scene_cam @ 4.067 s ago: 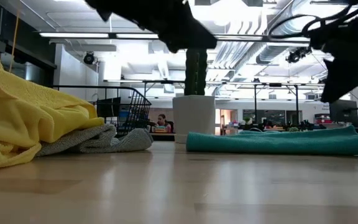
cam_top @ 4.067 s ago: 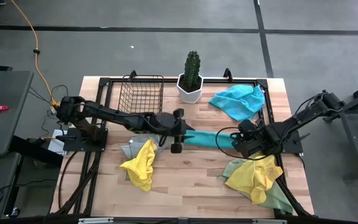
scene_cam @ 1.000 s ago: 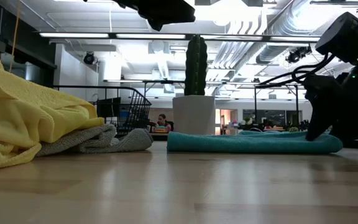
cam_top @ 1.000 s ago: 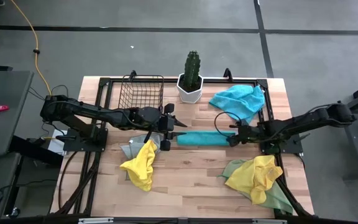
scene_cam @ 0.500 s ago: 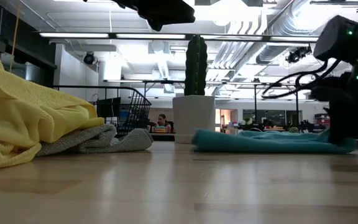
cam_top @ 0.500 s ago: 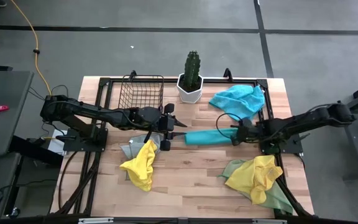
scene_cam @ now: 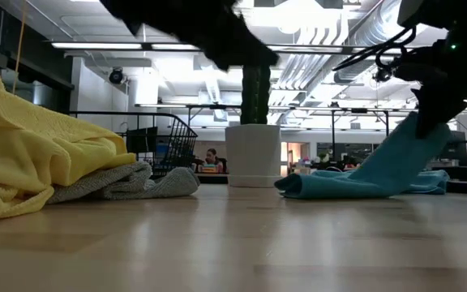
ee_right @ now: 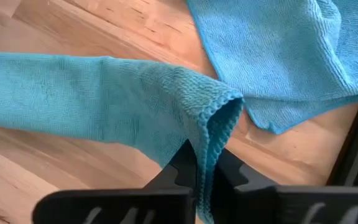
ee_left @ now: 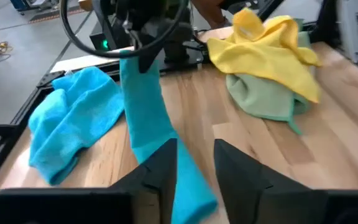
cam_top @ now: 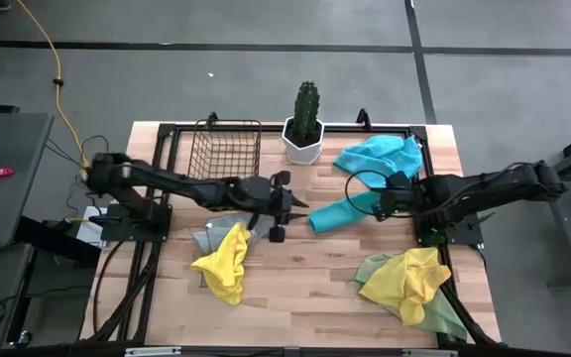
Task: Fold microfiber towels
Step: Fold the top blue microfiber towel on the table
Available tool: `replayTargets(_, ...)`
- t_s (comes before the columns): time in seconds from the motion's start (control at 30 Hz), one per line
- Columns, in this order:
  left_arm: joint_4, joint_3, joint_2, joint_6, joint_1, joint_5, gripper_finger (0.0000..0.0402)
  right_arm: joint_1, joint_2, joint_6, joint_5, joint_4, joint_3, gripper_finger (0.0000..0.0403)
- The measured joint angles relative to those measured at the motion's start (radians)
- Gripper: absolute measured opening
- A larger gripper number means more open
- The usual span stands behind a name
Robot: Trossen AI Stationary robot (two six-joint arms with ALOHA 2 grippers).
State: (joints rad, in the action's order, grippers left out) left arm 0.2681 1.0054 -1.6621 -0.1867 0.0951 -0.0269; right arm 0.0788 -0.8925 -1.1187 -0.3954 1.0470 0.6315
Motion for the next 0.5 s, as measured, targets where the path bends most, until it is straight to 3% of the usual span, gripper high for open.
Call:
replayTargets(0.2,0.181,0.055,-0.223,0.001,0.037,0.069,0.0006,0.0,0.0,0.007,0.0,0.0,0.0,0.0003)
replayTargets(0.5,0.156,0.196,-0.462,0.024,0.012,0.069,0.0002,0.0,0.001,0.028,0.002,-0.012,0.0,0.0001)
